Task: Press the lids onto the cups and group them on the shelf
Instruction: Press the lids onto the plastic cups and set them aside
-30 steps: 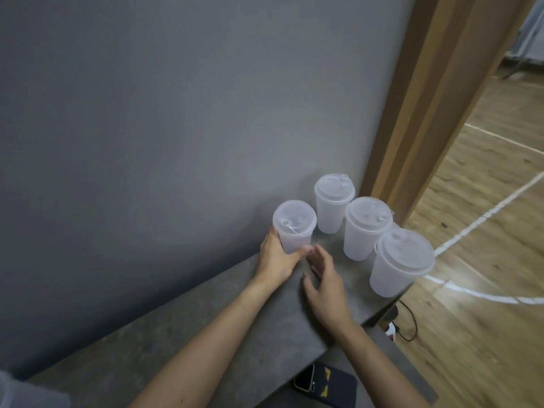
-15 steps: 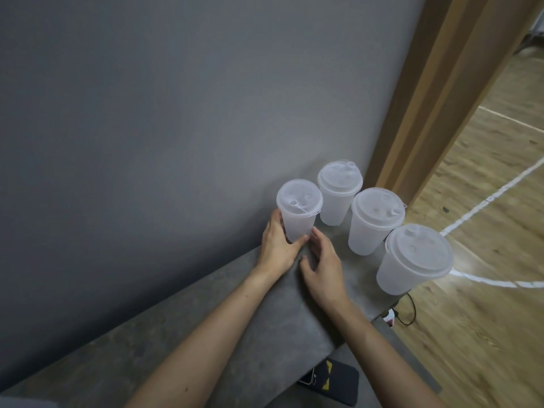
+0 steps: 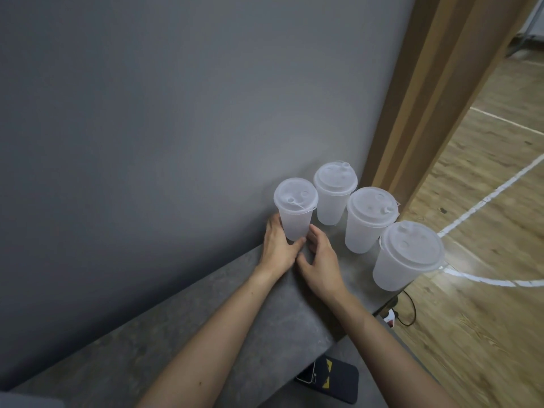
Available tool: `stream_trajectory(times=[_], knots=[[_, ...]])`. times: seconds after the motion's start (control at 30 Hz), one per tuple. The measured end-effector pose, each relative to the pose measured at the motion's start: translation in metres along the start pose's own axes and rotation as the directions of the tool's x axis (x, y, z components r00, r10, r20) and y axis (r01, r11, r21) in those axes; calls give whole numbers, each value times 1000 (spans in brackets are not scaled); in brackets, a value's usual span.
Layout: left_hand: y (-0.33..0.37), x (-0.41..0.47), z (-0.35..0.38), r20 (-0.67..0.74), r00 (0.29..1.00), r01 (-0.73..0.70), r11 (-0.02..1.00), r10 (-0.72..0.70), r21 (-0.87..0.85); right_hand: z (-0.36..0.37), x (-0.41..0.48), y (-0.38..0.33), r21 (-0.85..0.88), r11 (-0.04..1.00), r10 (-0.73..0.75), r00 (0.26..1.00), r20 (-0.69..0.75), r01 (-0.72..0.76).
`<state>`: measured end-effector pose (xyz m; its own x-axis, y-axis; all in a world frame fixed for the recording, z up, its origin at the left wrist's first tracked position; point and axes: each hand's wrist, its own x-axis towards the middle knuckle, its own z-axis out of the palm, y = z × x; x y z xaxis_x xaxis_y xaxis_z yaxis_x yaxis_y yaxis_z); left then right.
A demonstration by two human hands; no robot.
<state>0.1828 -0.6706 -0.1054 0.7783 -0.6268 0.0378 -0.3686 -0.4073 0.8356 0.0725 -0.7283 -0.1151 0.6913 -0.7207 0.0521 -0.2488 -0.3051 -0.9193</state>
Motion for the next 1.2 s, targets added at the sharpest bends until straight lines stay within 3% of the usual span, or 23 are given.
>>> stream_trajectory(times=[0.23, 0.33, 0.53, 0.67, 0.77, 0.87, 1.03, 1.2], knots=[[-17, -42, -16, -16, 998, 62, 996, -63, -62, -8, -31, -3, -17, 1000, 25, 1000, 7, -25], [-29, -81, -38, -48, 995, 78, 993, -83, -90, 3, -50, -10, -22, 999, -21, 996, 82, 23], [-47, -194, -109, -283, 938, 190, 980, -200, -62, 59, -91, -45, 39, 980, -199, 935, 293, 196], [-51, -267, -166, -506, 860, 215, 945, -65, 245, 108, -128, -78, 105, 945, -321, 818, 478, 309], [-40, -299, -219, -667, 740, 309, 839, 83, 447, 136, -155, -99, 133, 924, -364, 719, 592, 359], [-42, -314, -272, -732, 659, 432, 707, 176, 559, 153, -175, -114, 163, 910, -387, 637, 667, 382], [-77, -317, -324, -653, 753, 582, 537, -75, 610, 159, -185, -125, 154, 880, -411, 558, 721, 450], [-82, -305, -321, -579, 814, 488, 492, 41, 721, 152, -181, -127, 108, 866, -400, 547, 736, 488]])
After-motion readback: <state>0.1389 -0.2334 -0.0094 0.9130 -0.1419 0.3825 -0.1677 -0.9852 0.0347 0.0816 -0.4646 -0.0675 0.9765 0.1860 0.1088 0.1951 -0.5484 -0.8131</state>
